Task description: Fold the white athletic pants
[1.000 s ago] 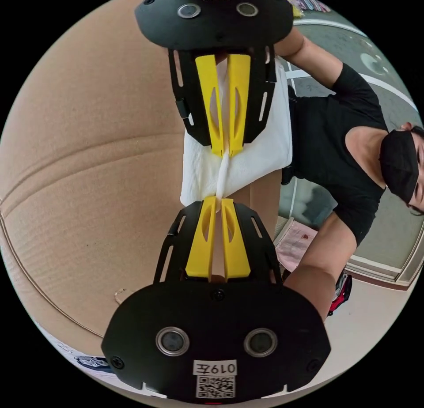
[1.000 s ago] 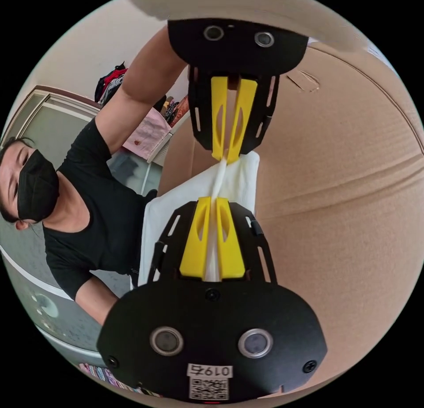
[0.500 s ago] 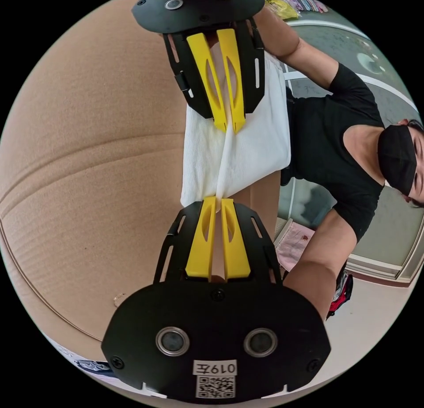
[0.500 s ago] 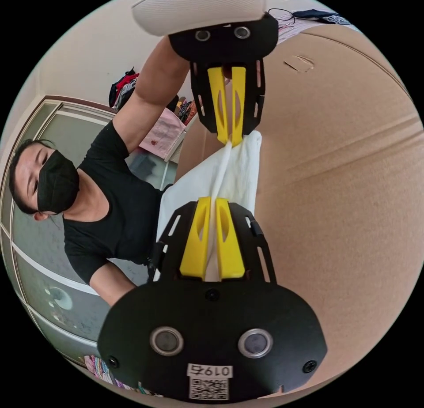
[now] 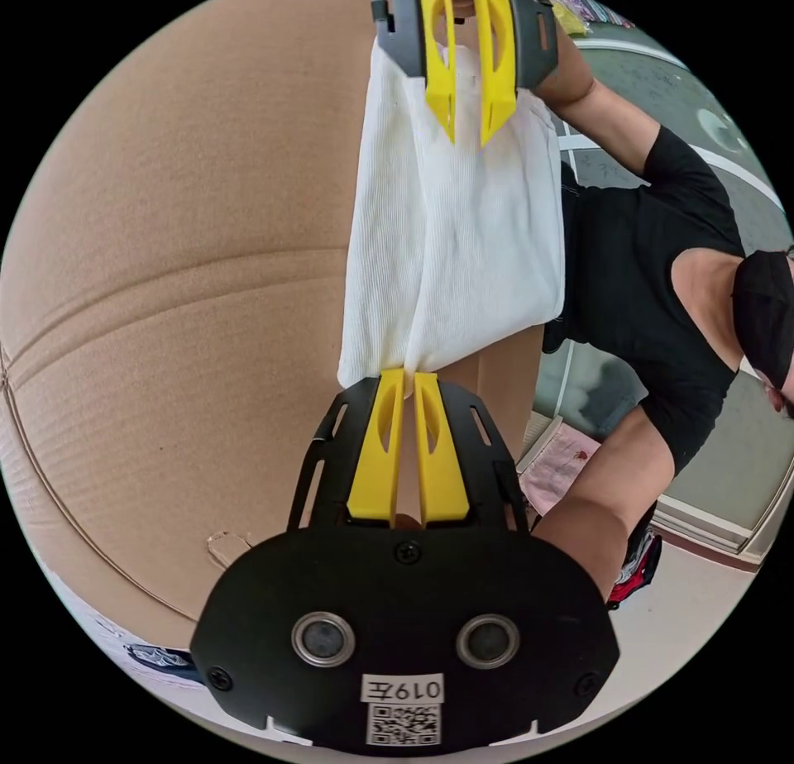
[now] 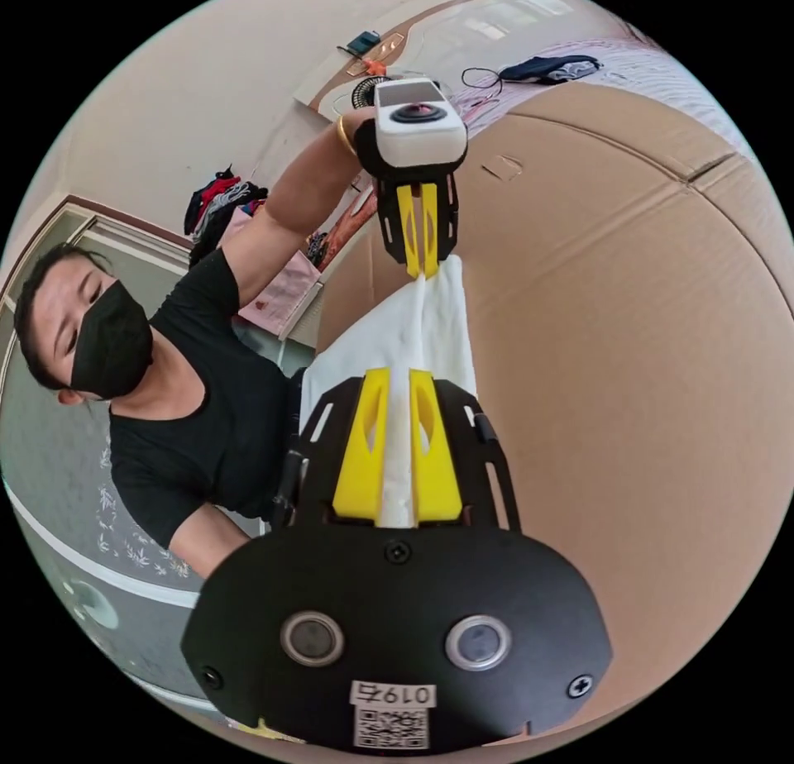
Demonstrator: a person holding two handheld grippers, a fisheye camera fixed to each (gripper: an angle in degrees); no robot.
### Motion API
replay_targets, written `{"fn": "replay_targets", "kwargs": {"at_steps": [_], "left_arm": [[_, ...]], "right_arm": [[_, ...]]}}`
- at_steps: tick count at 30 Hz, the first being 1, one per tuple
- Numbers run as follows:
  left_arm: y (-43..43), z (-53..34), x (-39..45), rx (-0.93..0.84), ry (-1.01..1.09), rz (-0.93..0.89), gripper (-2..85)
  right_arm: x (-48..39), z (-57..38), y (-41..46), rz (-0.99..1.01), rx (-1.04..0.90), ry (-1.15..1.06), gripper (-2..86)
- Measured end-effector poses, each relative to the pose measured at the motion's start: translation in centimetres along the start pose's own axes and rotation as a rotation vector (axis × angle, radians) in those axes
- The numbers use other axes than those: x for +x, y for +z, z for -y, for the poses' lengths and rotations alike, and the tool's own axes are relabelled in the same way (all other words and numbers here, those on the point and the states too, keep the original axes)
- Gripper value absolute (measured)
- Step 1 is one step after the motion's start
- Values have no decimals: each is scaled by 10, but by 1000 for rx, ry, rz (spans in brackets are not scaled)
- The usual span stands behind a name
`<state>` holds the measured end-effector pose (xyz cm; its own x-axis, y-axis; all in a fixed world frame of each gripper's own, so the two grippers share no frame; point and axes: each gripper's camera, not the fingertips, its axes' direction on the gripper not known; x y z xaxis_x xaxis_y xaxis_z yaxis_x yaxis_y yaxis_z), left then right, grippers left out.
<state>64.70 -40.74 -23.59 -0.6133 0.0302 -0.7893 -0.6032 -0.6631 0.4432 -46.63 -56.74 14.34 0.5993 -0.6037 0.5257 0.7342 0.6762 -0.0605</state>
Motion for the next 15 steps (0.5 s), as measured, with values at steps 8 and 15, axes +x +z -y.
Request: {"fn": "replay_targets", "kwargs": {"at_steps": [8, 15], "left_arm": [[2, 9, 1, -8, -29, 11, 8], [4, 14, 6, -17, -57, 26, 7]], "right_arm": [[-8, -149, 9, -59, 95, 228, 95], [10, -202, 9, 28, 234, 247, 97]]}}
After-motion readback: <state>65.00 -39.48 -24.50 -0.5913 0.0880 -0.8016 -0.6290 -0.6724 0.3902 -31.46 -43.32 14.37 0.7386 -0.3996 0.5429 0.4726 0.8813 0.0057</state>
